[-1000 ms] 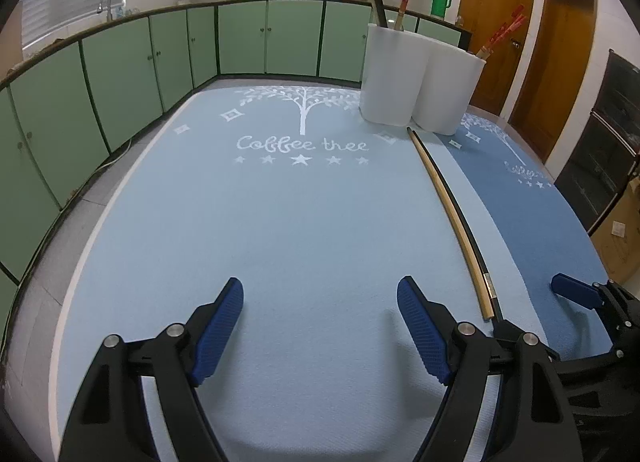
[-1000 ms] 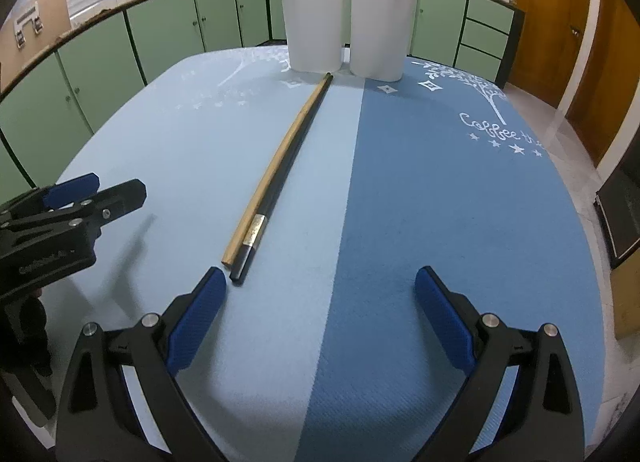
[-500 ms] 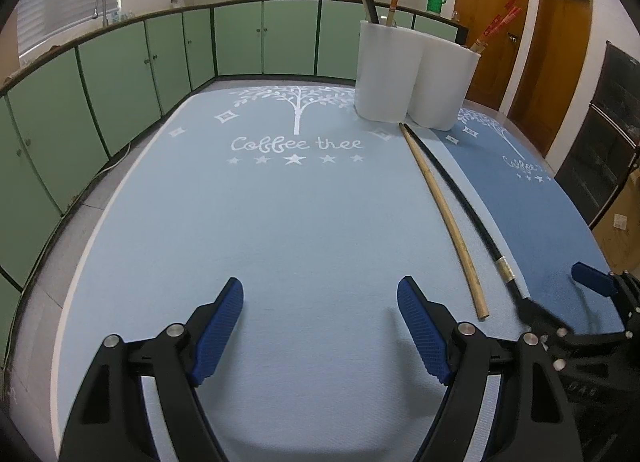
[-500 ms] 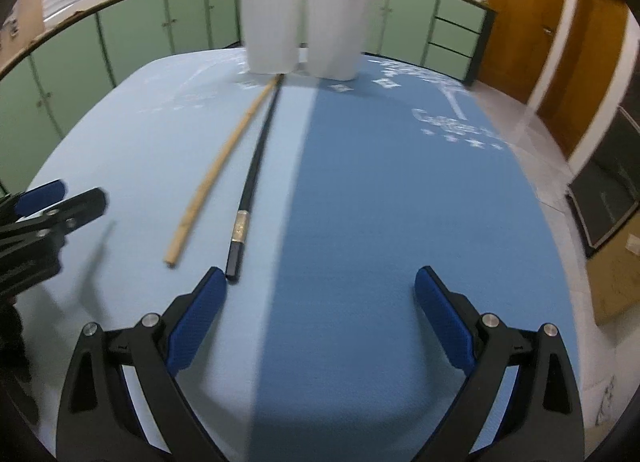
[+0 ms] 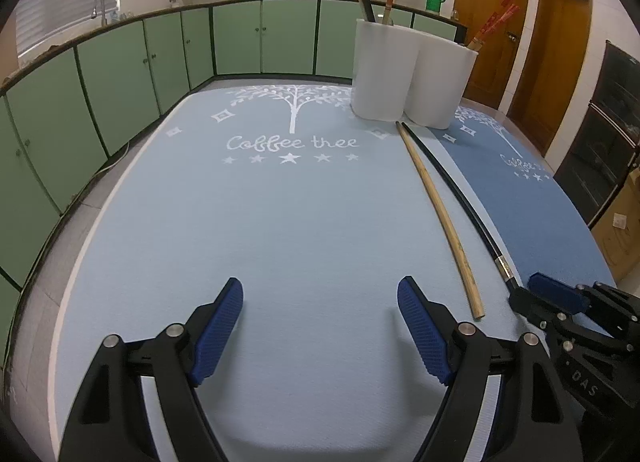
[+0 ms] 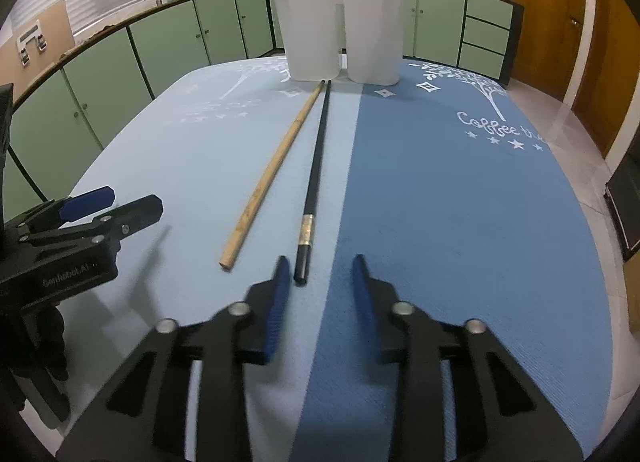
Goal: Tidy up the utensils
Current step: 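Close the right gripper on the black chopstick, then close the left gripper on the plain wooden chopstick while the right gripper holds its chopstick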
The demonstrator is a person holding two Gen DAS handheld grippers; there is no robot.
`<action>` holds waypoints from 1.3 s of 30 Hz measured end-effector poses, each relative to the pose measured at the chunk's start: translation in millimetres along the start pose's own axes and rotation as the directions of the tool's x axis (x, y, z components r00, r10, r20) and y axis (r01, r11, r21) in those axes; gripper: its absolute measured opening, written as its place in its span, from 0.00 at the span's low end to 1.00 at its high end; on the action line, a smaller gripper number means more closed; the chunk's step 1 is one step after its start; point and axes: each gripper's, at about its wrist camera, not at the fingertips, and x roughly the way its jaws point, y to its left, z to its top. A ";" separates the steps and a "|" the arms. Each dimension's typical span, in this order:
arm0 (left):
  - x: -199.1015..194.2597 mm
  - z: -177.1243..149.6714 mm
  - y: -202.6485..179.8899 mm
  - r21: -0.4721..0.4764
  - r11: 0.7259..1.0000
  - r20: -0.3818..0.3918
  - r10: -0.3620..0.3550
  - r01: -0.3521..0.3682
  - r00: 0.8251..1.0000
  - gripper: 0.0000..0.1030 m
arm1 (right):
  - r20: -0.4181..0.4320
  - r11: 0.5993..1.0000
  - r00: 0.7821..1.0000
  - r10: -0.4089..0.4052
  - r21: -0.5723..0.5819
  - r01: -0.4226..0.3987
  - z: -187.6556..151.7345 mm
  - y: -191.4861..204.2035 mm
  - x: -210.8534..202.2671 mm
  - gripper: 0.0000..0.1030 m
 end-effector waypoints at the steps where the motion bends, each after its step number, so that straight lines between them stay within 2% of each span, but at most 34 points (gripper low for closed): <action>1: 0.1 0.0 -0.2 0.000 1.000 -0.001 0.000 0.000 1.000 0.76 | -0.002 1.000 1.000 0.013 -0.001 -0.013 0.2 0.3 0.3 0.12; 2: 0.3 0.2 -0.8 0.001 1.000 -0.002 0.000 0.000 1.000 0.76 | -0.003 1.000 1.000 0.023 -0.004 -0.023 0.3 1.2 0.9 0.06; 3: 0.4 0.3 -1.7 0.002 1.000 -0.004 0.000 0.000 1.000 0.76 | -0.002 1.000 1.000 0.025 -0.009 -0.025 0.2 1.9 1.1 0.06; 9: -0.8 0.6 -13.8 0.024 1.000 -0.004 -0.019 0.019 1.000 0.76 | 0.010 1.000 1.000 0.014 0.028 -0.014 -3.6 -7.4 -4.4 0.06; 17: -0.6 -4.3 -48.5 0.073 0.994 -0.015 -0.075 0.076 0.997 0.76 | 0.018 0.991 0.997 -0.069 0.121 0.066 -14.3 -46.3 -18.5 0.06; 24: 7.4 -5.2 -70.7 0.094 0.993 -0.038 -0.074 0.077 0.997 0.74 | 0.016 0.990 0.997 -0.074 0.121 0.072 -15.2 -56.8 -17.6 0.06; 27: 10.1 -6.0 -75.7 0.101 0.993 -0.046 -0.059 0.063 0.997 0.66 | 0.017 0.990 0.998 -0.066 0.123 0.063 -16.7 -57.9 -17.7 0.06; 33: 9.5 -7.6 -79.5 0.120 0.992 -0.040 -0.042 0.047 0.998 0.38 | 0.021 0.991 0.999 -0.044 0.130 0.040 -17.4 -60.8 -17.0 0.07; 38: 9.8 -9.1 -85.3 0.131 0.990 -0.040 -0.041 0.045 0.998 0.09 | 0.021 0.990 0.999 -0.031 0.137 0.027 -17.3 -61.6 -16.1 0.07; 39: 9.9 -9.2 -86.3 0.130 0.990 -0.040 -0.040 0.045 0.998 0.07 | 0.022 0.990 0.999 -0.030 0.137 0.027 -17.5 -61.4 -16.0 0.08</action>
